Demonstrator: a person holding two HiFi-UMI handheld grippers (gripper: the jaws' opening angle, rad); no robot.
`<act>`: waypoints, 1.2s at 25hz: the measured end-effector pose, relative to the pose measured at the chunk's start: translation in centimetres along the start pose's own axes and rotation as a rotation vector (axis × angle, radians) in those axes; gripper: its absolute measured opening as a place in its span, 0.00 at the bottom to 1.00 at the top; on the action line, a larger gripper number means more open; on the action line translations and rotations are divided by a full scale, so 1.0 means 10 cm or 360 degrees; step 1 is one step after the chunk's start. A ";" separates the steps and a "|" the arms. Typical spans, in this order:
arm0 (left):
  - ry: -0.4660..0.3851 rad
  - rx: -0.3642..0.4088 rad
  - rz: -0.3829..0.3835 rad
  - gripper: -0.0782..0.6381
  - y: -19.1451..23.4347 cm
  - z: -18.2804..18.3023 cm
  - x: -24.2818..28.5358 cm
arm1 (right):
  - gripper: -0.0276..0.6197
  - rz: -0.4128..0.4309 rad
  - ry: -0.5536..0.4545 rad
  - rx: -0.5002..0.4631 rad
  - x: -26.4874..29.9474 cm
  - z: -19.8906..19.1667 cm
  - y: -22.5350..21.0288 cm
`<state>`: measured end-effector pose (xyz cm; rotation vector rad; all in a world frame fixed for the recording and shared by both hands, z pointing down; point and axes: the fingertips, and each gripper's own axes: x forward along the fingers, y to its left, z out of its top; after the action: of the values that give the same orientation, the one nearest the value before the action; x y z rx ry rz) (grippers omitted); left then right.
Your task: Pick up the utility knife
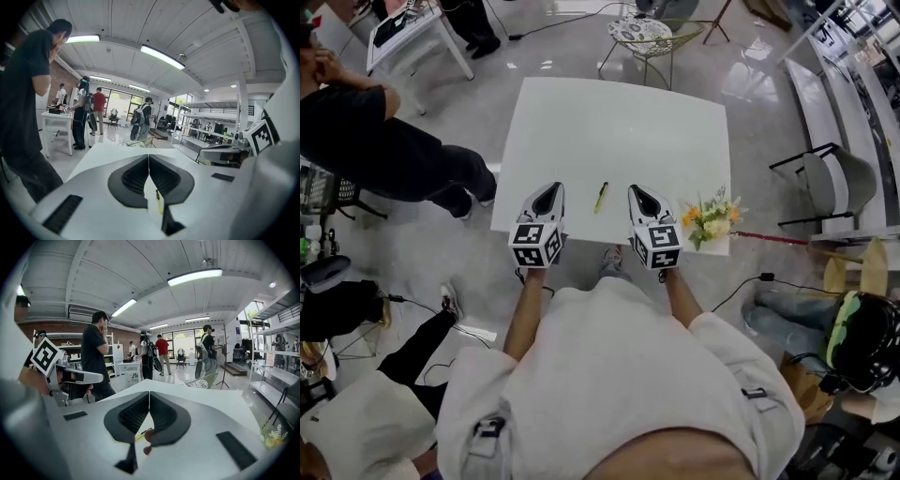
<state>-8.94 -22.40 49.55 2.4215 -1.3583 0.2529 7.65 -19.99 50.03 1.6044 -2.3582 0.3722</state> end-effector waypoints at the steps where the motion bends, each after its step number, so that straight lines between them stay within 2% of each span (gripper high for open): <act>1: 0.0002 -0.0004 0.0017 0.14 0.01 0.03 0.06 | 0.09 0.0017 0.0002 -0.0001 0.06 0.03 -0.04; 9: 0.0018 -0.0018 0.0119 0.14 0.05 0.13 0.48 | 0.09 0.0140 0.0041 0.0017 0.46 0.08 -0.35; 16: 0.0059 -0.0038 0.0183 0.14 0.20 0.03 0.46 | 0.09 0.0208 0.0077 0.0036 0.65 0.00 -0.26; 23: 0.0119 -0.0057 0.0136 0.14 0.32 -0.14 0.37 | 0.09 0.0183 0.0169 0.0071 0.63 -0.22 -0.04; 30: 0.0206 -0.0073 0.0085 0.14 0.41 -0.42 0.63 | 0.09 0.0130 0.0276 0.0128 0.77 -0.57 -0.12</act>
<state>-9.03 -27.73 56.31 2.2912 -1.3575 0.3812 6.46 -25.01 58.15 1.4484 -2.3078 0.6047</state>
